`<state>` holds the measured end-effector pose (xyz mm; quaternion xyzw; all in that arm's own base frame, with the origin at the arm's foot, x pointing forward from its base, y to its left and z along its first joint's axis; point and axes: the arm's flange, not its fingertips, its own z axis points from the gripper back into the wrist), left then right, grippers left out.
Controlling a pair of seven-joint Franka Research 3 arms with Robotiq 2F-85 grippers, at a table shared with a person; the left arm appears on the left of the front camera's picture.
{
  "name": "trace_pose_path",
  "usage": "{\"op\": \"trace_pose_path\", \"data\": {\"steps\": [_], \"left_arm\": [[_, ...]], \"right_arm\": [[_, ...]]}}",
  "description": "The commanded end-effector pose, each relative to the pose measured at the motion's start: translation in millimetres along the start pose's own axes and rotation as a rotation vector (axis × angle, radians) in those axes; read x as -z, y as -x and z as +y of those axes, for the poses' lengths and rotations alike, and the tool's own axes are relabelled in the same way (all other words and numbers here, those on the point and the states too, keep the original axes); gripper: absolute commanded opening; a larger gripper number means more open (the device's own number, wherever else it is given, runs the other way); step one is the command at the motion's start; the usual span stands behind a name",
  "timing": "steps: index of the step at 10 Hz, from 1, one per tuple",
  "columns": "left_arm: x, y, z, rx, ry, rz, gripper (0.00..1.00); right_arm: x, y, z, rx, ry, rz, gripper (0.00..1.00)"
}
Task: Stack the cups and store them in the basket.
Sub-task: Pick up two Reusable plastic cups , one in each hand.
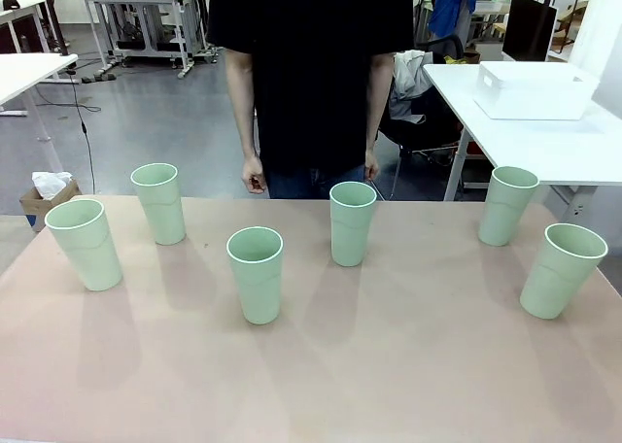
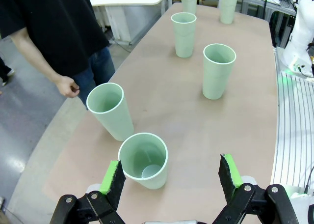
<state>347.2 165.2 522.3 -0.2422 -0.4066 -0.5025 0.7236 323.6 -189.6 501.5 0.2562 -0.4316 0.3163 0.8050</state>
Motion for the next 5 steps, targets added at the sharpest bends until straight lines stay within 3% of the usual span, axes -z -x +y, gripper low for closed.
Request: {"op": "trace_pose_path", "data": {"steps": [1,5], "left_arm": [[-1.8,0.7,-0.7,0.017,0.008,0.0,1.0],[-1.8,0.7,-0.7,0.017,0.008,0.0,1.0]], "right_arm": [[0.1,-2.4,-2.5,-0.021,-0.001,-0.025,1.0],[0.1,-2.4,-2.5,-0.021,-0.001,-0.025,1.0]]}}
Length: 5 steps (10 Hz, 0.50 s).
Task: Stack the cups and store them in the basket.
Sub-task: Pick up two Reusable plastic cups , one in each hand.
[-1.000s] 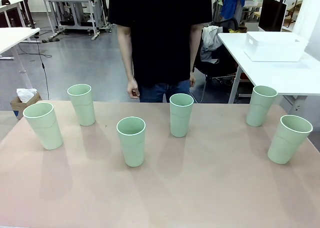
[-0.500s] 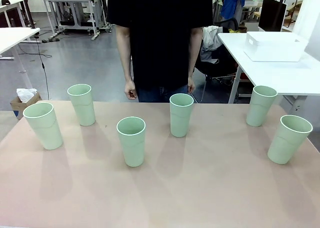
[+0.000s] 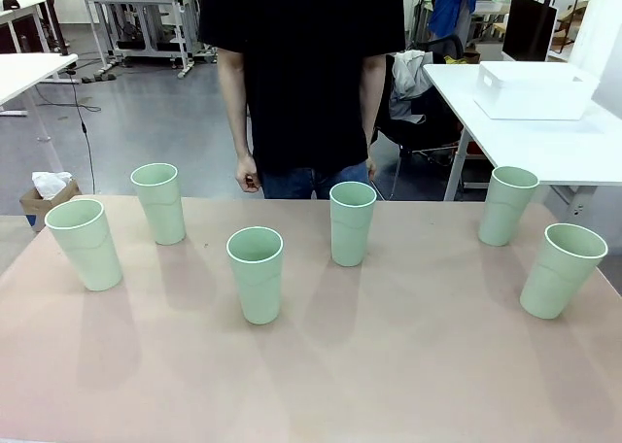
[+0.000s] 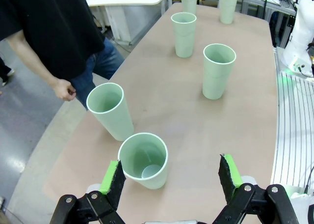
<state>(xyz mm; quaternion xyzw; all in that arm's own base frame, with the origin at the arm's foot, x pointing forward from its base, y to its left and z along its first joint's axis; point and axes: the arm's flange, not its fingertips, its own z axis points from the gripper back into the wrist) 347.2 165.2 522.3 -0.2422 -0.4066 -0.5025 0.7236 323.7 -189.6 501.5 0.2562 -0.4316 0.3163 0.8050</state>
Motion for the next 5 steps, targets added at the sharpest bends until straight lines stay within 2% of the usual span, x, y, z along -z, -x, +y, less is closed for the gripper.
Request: {"op": "trace_pose_path", "data": {"steps": [1,5], "left_arm": [[-1.8,0.7,-0.7,0.017,0.008,0.0,1.0],[-1.8,0.7,-0.7,0.017,0.008,0.0,1.0]], "right_arm": [[0.0,-2.4,-2.5,-0.02,-0.001,-0.025,1.0],[0.0,-2.4,-2.5,-0.02,-0.001,-0.025,1.0]]}}
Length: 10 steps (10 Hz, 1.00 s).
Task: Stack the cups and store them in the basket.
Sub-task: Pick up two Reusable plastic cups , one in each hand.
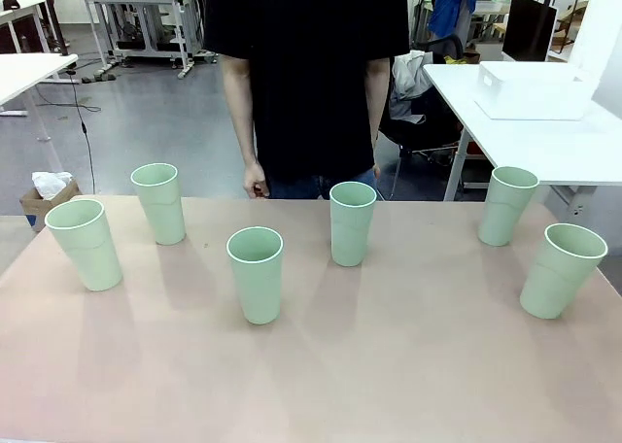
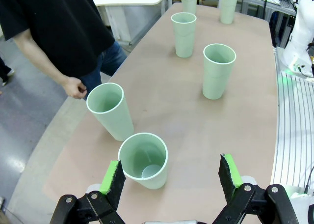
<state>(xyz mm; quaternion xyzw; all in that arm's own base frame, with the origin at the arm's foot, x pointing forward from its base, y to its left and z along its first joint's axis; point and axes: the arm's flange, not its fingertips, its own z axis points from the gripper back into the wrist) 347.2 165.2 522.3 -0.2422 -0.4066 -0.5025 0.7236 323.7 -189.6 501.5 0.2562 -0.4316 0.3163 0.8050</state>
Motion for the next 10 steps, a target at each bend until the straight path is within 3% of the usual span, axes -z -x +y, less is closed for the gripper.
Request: {"op": "trace_pose_path", "data": {"steps": [1,8,10], "left_arm": [[-2,1,-1,0.017,0.008,0.0,1.0],[-2,1,-1,0.017,0.008,0.0,1.0],[2,-2,17,-0.01,0.03,0.018,1.0]], "right_arm": [[0,-2,-2,-0.02,-0.001,-0.025,1.0],[0,0,0,0.0,0.0,0.0,1.0],[26,-19,-30,-0.038,-0.111,0.015,1.0]]}}
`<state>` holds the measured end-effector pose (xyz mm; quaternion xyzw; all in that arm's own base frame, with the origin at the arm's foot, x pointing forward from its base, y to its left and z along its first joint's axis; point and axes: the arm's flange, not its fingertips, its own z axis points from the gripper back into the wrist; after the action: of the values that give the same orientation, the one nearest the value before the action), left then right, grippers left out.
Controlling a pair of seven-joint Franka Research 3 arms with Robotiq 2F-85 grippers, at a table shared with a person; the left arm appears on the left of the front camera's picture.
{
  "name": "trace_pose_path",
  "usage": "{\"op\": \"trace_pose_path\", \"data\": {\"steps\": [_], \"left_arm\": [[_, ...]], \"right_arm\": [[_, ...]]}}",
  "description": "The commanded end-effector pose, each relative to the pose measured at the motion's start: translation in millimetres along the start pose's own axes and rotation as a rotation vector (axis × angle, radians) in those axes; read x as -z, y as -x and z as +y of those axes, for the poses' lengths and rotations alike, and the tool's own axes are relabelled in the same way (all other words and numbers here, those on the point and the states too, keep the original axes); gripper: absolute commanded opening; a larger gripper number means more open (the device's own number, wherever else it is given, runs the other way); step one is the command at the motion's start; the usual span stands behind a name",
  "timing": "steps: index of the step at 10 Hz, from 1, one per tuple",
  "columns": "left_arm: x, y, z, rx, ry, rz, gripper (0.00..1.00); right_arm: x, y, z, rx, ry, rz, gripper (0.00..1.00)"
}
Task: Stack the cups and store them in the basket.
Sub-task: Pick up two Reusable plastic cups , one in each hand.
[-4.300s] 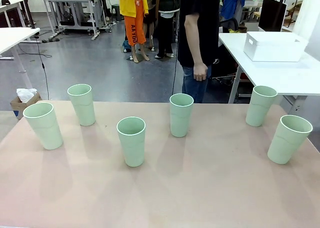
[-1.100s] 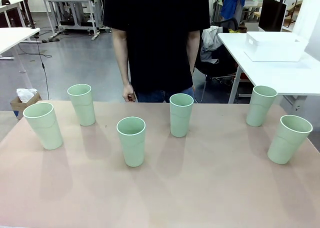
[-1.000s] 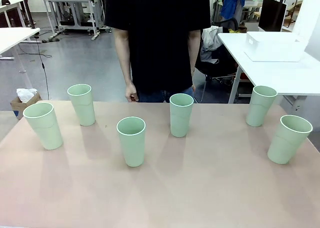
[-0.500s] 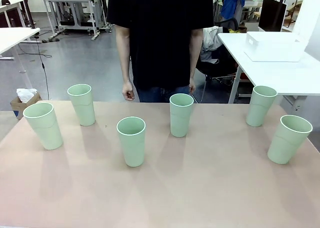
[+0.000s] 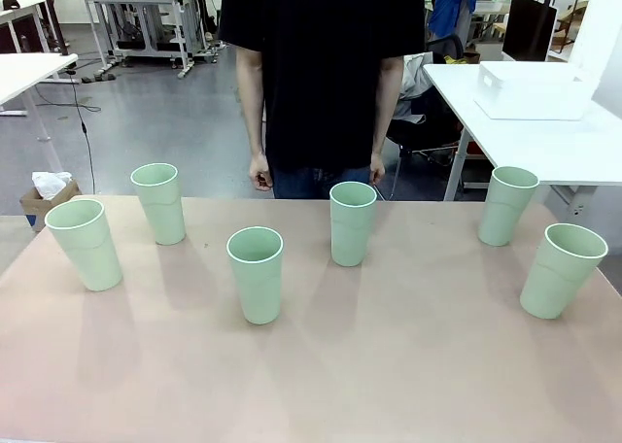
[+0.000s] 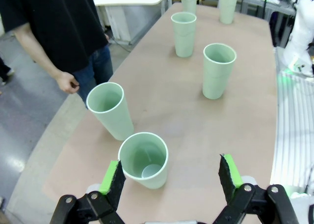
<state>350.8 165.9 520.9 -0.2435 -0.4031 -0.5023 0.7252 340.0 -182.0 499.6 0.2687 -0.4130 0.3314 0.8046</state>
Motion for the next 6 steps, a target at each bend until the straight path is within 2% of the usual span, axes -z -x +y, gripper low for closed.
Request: {"op": "trace_pose_path", "data": {"steps": [1,4,6], "left_arm": [[1,-3,24,0.011,0.062,0.003,1.0],[-1,7,60,0.091,0.177,-0.037,1.0],[0,26,91,0.129,0.277,-0.063,1.0]], "right_arm": [[20,-11,-36,-0.078,-0.144,-0.019,1.0],[38,0,-82,-0.172,-0.298,-0.086,1.0],[39,8,-116,-0.255,-0.394,-0.092,1.0]]}}
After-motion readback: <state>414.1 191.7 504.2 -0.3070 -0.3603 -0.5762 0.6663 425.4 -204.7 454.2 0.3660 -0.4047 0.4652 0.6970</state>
